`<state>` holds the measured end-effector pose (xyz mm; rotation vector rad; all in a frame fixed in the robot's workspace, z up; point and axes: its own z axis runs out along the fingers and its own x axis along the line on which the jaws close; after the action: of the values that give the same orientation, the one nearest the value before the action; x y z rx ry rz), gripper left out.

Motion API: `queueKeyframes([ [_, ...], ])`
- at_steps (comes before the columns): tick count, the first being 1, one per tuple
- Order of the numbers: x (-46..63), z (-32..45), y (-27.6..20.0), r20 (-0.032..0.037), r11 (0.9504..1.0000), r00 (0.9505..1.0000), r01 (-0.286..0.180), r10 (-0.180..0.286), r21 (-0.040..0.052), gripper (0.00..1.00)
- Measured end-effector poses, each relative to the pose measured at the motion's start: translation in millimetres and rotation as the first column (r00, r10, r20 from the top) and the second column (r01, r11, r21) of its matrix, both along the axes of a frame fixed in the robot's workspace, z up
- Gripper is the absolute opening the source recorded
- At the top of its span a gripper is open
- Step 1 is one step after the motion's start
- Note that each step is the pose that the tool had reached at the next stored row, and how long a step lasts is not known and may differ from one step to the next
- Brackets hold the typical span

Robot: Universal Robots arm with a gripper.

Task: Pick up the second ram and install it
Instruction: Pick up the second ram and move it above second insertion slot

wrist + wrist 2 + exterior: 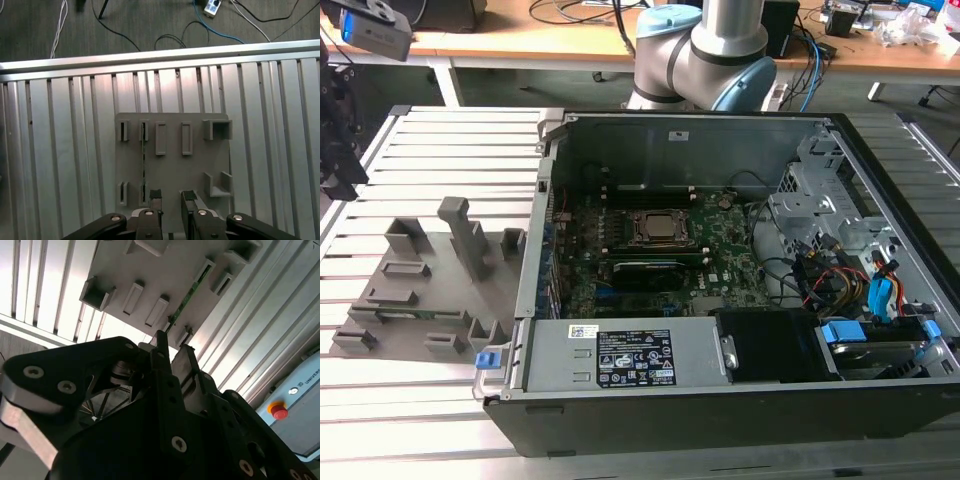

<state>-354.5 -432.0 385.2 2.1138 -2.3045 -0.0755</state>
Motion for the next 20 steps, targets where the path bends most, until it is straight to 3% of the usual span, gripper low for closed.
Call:
queueKeyframes([
  [17, 0.0, -16.0, 0.0, 0.0001, 1.0000, 1.0000, 0.000, 0.000, 0.0001, 0.30],
  [20, 0.0, -25.4, 0.0, 0.0001, 1.0000, 1.0000, 0.000, 0.000, 0.0001, 0.30],
])
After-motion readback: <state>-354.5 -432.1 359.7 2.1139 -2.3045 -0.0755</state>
